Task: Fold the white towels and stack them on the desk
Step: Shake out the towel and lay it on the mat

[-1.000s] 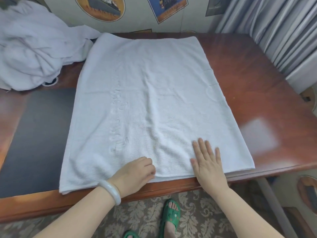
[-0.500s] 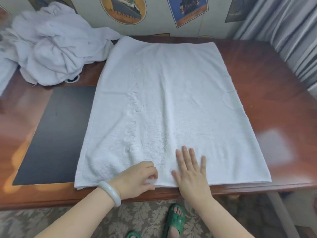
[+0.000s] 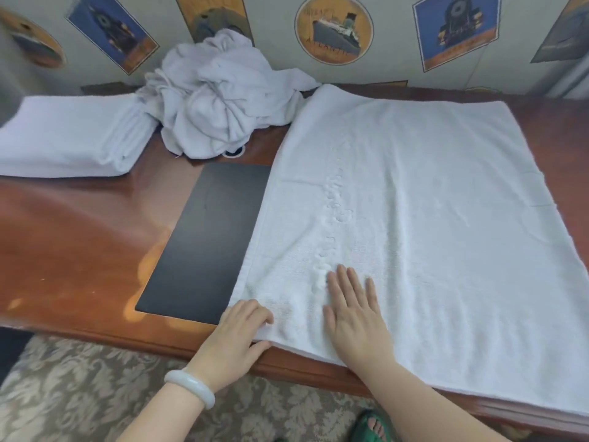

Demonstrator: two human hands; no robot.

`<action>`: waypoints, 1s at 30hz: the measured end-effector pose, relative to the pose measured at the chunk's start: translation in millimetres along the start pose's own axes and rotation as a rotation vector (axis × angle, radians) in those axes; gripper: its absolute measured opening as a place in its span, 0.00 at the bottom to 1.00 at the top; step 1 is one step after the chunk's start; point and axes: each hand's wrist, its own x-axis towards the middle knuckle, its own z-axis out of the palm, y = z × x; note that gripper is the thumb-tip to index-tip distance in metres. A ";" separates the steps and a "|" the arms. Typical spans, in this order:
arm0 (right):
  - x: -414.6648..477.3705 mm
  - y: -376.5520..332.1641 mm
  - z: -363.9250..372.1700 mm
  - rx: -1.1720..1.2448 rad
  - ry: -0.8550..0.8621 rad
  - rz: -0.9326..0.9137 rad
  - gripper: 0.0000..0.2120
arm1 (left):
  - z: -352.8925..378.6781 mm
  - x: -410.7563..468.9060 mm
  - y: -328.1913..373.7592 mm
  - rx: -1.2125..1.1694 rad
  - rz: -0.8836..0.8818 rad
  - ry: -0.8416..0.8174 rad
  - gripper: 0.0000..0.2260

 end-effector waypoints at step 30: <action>2.1 3.8 2.3 -0.088 -0.019 0.001 0.29 | -28.1 13.2 -16.5 -0.343 -0.741 0.103 0.18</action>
